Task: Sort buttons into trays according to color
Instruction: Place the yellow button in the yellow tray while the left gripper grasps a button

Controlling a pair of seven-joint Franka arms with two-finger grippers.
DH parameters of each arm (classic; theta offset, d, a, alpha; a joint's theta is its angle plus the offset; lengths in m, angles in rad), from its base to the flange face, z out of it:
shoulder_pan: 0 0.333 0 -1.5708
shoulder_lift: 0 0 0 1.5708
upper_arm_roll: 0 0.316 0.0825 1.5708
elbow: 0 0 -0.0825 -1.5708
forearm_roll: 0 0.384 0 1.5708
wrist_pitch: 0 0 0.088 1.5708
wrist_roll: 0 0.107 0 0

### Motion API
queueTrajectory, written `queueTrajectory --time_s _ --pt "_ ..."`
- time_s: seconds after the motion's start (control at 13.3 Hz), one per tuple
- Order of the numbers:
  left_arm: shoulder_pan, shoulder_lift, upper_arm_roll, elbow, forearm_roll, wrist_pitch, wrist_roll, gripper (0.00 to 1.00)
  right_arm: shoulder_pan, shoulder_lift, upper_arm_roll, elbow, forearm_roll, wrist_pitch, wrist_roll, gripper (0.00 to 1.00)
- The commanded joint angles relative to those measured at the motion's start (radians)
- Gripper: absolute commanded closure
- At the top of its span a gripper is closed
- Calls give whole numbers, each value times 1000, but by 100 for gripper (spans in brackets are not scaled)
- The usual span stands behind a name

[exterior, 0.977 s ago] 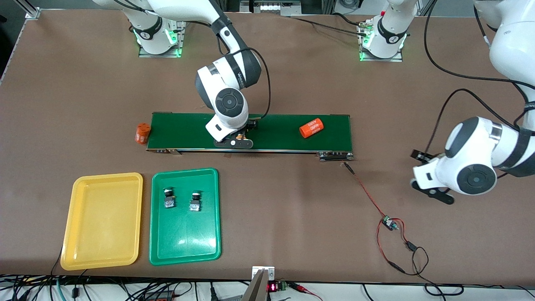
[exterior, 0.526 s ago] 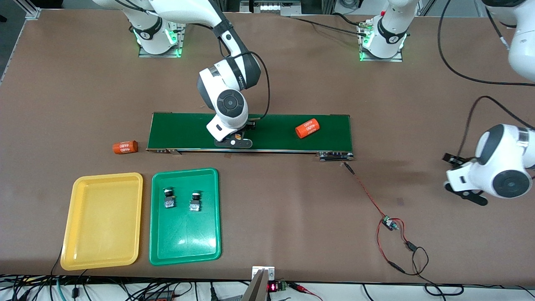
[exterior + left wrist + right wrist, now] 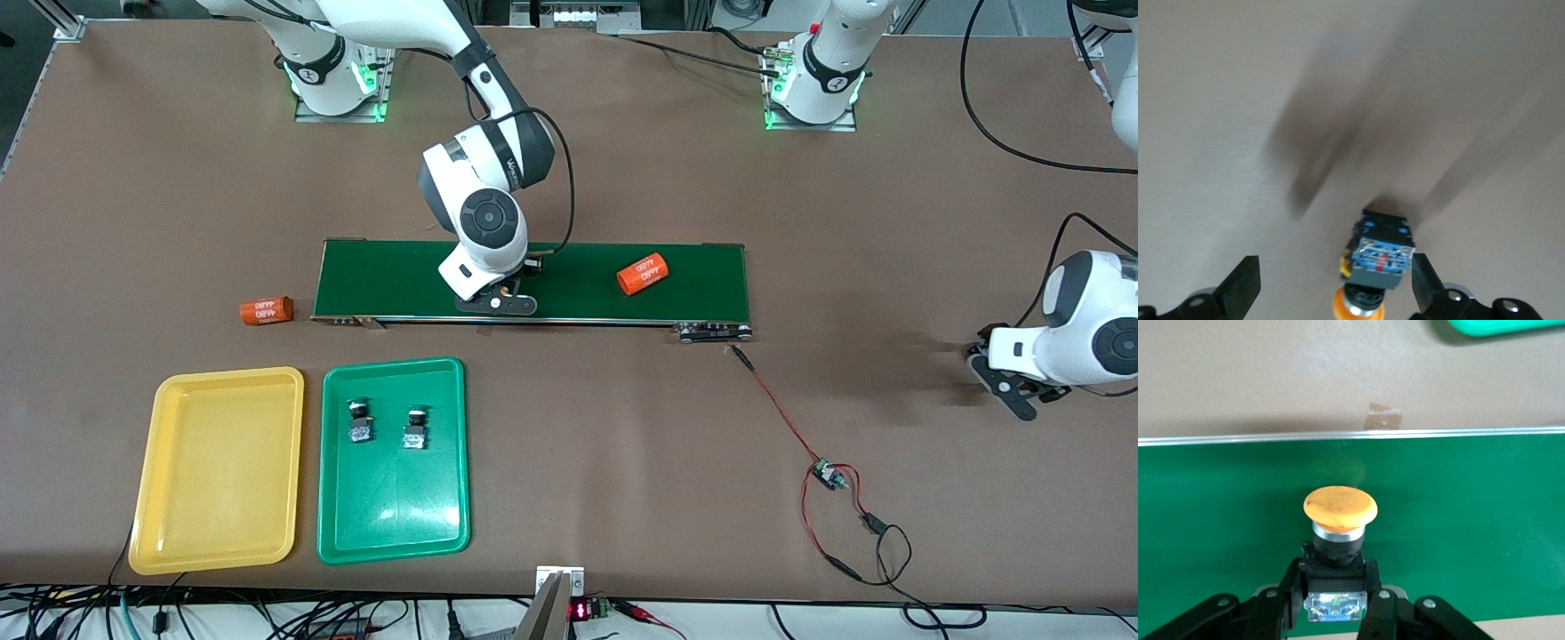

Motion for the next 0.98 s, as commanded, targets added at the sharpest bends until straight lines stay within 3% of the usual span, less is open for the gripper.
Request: queueTrajectory --time_s 0.0,0.23,0.3,0.45,0.6,0.83,0.9 --pt "35 -15 -5 -68 22 25 36 0 -21 -28 -13 52 17 -8 -8 100" --pt "43 -18 -8 -100 18 25 45 1 -108 -28 -16 127 5 -12 -19 100" --pt "46 -18 -8 -100 18 25 48 12 -151 -27 -18 141 -1 -12 -23 100" --pt "43 -21 -11 -91 18 25 48 58 -223 -15 -21 166 -29 -6 -95 100" --pt "43 -30 -24 -85 17 21 47 75 -309 -4 -18 181 -87 -8 -211 100" --pt "46 -62 -95 -67 -9 -17 10 76 -427 30 -18 181 -84 1 -435 100" --pt "41 -66 -147 -45 -23 -92 -31 76 -459 47 -15 181 -81 12 -503 100"
